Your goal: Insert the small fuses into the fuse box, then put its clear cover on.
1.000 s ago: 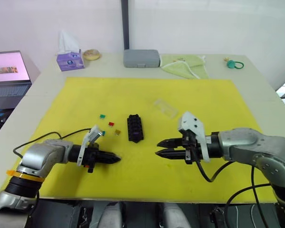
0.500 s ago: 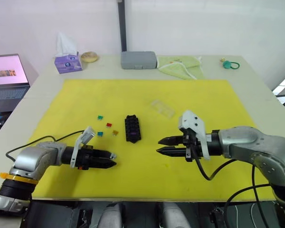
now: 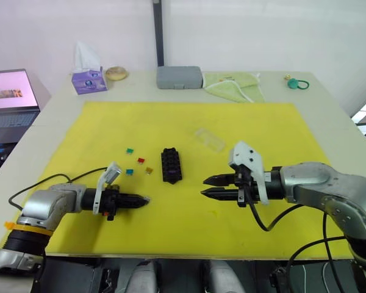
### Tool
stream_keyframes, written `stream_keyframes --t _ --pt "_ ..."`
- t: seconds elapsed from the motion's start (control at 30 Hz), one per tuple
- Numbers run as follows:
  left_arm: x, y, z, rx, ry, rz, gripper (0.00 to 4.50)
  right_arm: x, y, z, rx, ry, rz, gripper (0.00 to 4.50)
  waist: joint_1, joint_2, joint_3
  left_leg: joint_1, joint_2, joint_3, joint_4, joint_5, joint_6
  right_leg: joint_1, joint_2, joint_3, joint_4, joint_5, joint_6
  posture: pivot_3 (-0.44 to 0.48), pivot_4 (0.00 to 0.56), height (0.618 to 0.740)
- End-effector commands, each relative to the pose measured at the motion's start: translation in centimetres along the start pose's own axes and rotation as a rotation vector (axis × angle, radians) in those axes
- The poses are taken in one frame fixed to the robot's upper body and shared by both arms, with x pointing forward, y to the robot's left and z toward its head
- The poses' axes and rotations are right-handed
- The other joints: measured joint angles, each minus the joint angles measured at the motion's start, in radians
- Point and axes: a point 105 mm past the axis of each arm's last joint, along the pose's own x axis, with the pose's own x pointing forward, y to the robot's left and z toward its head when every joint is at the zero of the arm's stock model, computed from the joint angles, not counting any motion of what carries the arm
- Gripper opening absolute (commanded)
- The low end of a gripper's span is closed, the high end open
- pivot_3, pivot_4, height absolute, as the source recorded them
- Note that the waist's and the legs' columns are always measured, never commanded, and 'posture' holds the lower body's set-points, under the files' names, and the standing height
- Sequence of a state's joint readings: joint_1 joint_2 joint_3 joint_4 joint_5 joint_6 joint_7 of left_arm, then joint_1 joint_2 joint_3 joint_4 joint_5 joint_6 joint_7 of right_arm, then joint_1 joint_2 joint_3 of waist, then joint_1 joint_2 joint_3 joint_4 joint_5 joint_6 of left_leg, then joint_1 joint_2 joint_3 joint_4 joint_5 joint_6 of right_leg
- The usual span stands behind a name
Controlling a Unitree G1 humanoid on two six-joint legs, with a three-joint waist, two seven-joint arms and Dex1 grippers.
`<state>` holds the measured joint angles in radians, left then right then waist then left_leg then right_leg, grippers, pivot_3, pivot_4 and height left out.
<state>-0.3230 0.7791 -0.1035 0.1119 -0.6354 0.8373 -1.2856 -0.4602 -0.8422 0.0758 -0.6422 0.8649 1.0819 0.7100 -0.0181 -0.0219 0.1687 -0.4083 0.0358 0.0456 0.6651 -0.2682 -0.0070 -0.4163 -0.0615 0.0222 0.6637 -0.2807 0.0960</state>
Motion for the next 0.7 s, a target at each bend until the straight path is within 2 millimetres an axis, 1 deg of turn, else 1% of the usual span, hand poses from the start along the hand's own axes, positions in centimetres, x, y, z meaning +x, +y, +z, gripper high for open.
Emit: stream_keyframes --t 0.03,0.17,0.2,0.3,0.33,0.37,0.47,0.53,0.63,0.7 --pt "-0.7 0.8 -0.9 -0.044 0.006 0.06 0.05 0.0 0.0 0.6 -0.031 -0.025 -0.001 1.28 0.0 0.0 0.0 0.0 0.0 0.0 0.0 0.0 0.0 0.0 0.0 0.0 0.0 0.0 0.0 0.0 0.15 0.737" --pt "-1.4 -0.2 0.9 -0.028 -0.055 0.009 0.05 -0.1 -0.3 1.1 -0.018 -0.057 -0.002 1.28 -0.002 0.0 0.0 0.0 0.001 0.0 0.0 0.0 0.0 0.0 0.0 0.0 0.0 0.0 0.0 0.0 0.15 0.737" --pt "-1.7 -0.6 1.8 -0.011 -0.076 -0.008 0.05 -0.2 -0.5 1.8 0.001 -0.092 0.003 1.28 -0.003 0.0 0.0 0.0 0.0 0.0 0.0 0.0 0.0 0.0 0.0 0.0 0.0 0.0 0.0 0.0 0.15 0.737" --pt "-2.5 -2.7 6.1 0.087 -0.155 -0.07 0.05 -0.9 -0.6 4.6 0.065 -0.218 0.061 1.28 0.0 -0.002 0.001 -0.001 0.001 0.0 0.0 0.0 0.0 -0.001 0.001 0.0 0.001 0.0 0.0 0.0 0.15 0.737" --pt "-2.6 -3.1 7.0 0.118 -0.167 -0.082 0.05 -1.0 -0.5 5.2 0.074 -0.238 0.077 1.28 0.002 -0.002 0.001 -0.002 0.001 0.0 0.0 0.0 0.0 -0.002 0.0 0.0 0.001 0.0 0.0 0.0 0.15 0.737" --pt "-2.5 -3.8 8.1 0.159 -0.177 -0.101 0.05 -1.1 -0.4 5.9 0.085 -0.265 0.097 1.28 0.005 -0.002 0.001 -0.003 0.002 0.0 0.0 0.0 0.0 -0.002 0.0 0.0 0.001 0.0 0.0 0.0 0.15 0.737" --pt "-2.0 -5.8 10.5 0.268 -0.192 -0.157 0.05 -1.1 -0.1 7.7 0.115 -0.332 0.152 1.28 0.007 -0.002 0.001 -0.003 0.001 0.0 0.0 0.0 0.0 -0.001 -0.002 -0.001 -0.001 0.0 0.001 0.0 0.15 0.737" --pt "-1.6 -6.7 11.5 0.315 -0.2 -0.185 0.05 -0.9 -0.2 8.5 0.135 -0.361 0.169 1.28 0.005 -0.002 0.001 -0.004 0.0 0.001 0.0 0.0 0.0 -0.001 -0.003 0.0 -0.003 0.0 0.001 0.0 0.15 0.737" --pt "-1.0 -8.5 13.2 0.395 -0.225 -0.247 0.05 -0.5 -0.9 9.9 0.176 -0.419 0.171 1.28 0.003 -0.002 0.001 -0.004 -0.002 0.001 0.0 0.0 0.0 -0.002 -0.003 0.0 -0.003 0.0 0.001 0.0 0.15 0.737" --pt "-0.6 -9.4 13.8 0.428 -0.235 -0.273 0.05 -0.5 -1.2 10.5 0.2 -0.447 0.173 1.28 0.003 -0.002 0.001 -0.004 -0.002 0.001 0.001 0.0 0.0 -0.002 -0.002 0.0 -0.002 0.0 0.001 0.0 0.15 0.737"
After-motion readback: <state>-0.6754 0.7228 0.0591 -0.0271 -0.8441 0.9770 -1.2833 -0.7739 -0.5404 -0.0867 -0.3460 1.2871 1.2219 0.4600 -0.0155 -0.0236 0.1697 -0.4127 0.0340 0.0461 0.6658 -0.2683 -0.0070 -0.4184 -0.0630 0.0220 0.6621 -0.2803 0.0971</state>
